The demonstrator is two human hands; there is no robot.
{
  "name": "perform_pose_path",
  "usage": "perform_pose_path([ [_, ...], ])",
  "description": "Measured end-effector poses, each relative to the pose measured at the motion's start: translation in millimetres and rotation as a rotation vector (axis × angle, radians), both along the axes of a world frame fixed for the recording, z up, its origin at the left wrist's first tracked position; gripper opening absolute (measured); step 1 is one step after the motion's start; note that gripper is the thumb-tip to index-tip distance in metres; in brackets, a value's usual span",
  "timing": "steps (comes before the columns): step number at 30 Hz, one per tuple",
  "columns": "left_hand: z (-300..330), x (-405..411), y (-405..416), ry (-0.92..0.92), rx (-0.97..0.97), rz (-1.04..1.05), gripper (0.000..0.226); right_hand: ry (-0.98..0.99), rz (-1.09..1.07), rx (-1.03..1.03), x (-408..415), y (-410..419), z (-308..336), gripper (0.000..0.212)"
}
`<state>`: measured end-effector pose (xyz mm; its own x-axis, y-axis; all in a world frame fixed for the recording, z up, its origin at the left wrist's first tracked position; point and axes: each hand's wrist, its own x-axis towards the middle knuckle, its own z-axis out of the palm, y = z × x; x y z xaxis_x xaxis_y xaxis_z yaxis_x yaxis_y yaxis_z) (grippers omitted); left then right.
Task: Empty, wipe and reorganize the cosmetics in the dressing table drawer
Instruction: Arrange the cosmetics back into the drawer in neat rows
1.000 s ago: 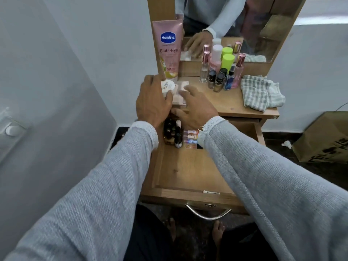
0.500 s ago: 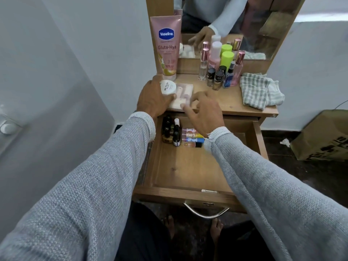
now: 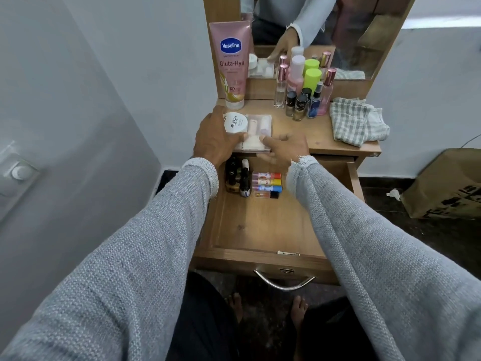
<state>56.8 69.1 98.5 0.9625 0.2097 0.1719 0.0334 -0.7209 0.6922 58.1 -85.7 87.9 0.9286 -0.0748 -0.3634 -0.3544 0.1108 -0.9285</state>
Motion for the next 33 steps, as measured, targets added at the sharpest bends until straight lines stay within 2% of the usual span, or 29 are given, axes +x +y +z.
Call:
perform_pose_path([
  [3,2.8,-4.8,0.4,-0.007,-0.016,-0.016,0.072,0.092,0.021,0.178,-6.9,-8.3,8.7,0.024],
  [7,13.4,-19.6,-4.6,-0.079,-0.096,-0.062,0.070,0.134,0.078,0.293,-19.6,-37.6,15.5,0.028],
  [10,14.9,-35.9,-6.5,-0.114,-0.151,-0.088,0.068,0.132,0.184,0.231,-37.2,-73.5,14.3,0.031],
  [17,-5.5,-70.5,-17.5,-0.035,-0.043,-0.186,0.077,0.273,0.398,-0.029,-86.2,-118.0,-29.7,0.032],
  [20,-17.0,-80.7,-21.5,0.010,0.007,-0.208,0.079,0.336,0.431,-0.086,-93.1,-114.7,-50.4,0.015],
  [22,-22.8,-84.4,-21.0,0.031,0.027,-0.206,0.079,0.381,0.446,-0.104,-93.3,-110.4,-59.8,0.014],
  [31,-25.3,-86.2,-10.7,0.060,0.076,-0.191,0.079,0.462,0.496,-0.183,-91.7,-86.3,-71.3,0.047],
  [33,-25.1,-85.5,-10.7,0.059,0.098,-0.192,0.077,0.468,0.470,-0.188,-90.2,-79.4,-74.3,0.046],
])
